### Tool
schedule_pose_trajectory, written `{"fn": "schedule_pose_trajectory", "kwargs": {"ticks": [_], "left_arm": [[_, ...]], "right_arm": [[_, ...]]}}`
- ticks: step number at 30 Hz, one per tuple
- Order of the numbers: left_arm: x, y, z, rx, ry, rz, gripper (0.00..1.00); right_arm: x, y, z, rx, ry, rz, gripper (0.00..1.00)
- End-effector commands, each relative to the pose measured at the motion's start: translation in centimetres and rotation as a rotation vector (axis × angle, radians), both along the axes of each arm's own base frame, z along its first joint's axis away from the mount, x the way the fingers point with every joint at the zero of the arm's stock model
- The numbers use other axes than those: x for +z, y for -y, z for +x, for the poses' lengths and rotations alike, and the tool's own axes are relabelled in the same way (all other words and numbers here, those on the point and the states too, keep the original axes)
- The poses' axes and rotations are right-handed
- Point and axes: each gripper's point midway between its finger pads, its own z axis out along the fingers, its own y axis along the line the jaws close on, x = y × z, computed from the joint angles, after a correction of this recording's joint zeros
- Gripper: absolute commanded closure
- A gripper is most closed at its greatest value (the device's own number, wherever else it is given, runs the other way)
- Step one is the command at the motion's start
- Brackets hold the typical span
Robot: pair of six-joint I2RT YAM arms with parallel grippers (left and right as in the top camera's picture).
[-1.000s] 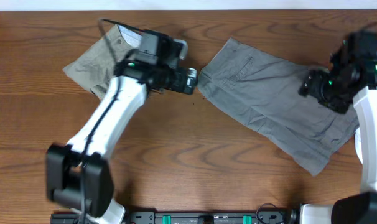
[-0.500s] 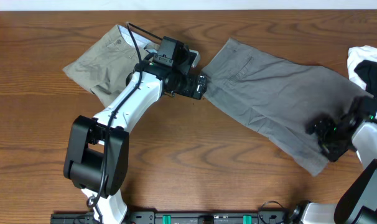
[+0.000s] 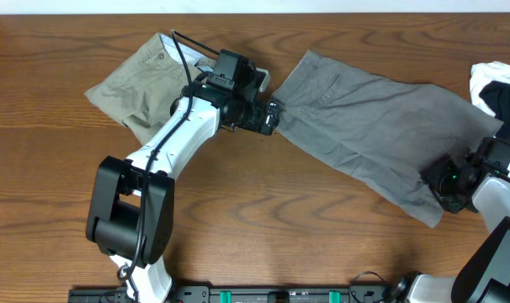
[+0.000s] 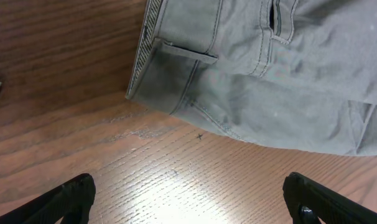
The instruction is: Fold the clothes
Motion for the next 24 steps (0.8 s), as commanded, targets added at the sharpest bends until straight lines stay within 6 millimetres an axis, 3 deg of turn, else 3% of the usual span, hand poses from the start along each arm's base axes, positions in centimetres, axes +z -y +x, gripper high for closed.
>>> {"fn": "schedule_pose_trajectory", "kwargs": {"ticks": [1, 6, 12, 16, 21, 24], "left_arm": [[0.4, 0.2, 0.3, -0.006, 0.009, -0.004, 0.02], [0.3, 0.1, 0.1, -0.006, -0.001, 0.0, 0.02], [0.3, 0.1, 0.1, -0.006, 0.001, 0.0, 0.02], [0.3, 0.1, 0.2, -0.006, 0.003, -0.001, 0.02], [0.4, 0.1, 0.2, -0.006, 0.006, -0.002, 0.02], [0.4, 0.1, 0.2, -0.006, 0.005, -0.002, 0.02]], "right_arm": [[-0.1, -0.1, -0.6, 0.02, -0.036, 0.009, 0.37], [1.1, -0.5, -1.6, 0.06, -0.078, 0.038, 0.37], [3.8, 0.7, -0.7, 0.033, -0.004, 0.031, 0.38], [3.2, 1.8, -1.5, -0.028, -0.037, -0.001, 0.34], [1.3, 2.1, -1.1, -0.084, -0.008, 0.002, 0.33], [1.0, 2.2, 0.3, -0.075, 0.061, 0.007, 0.43]]}}
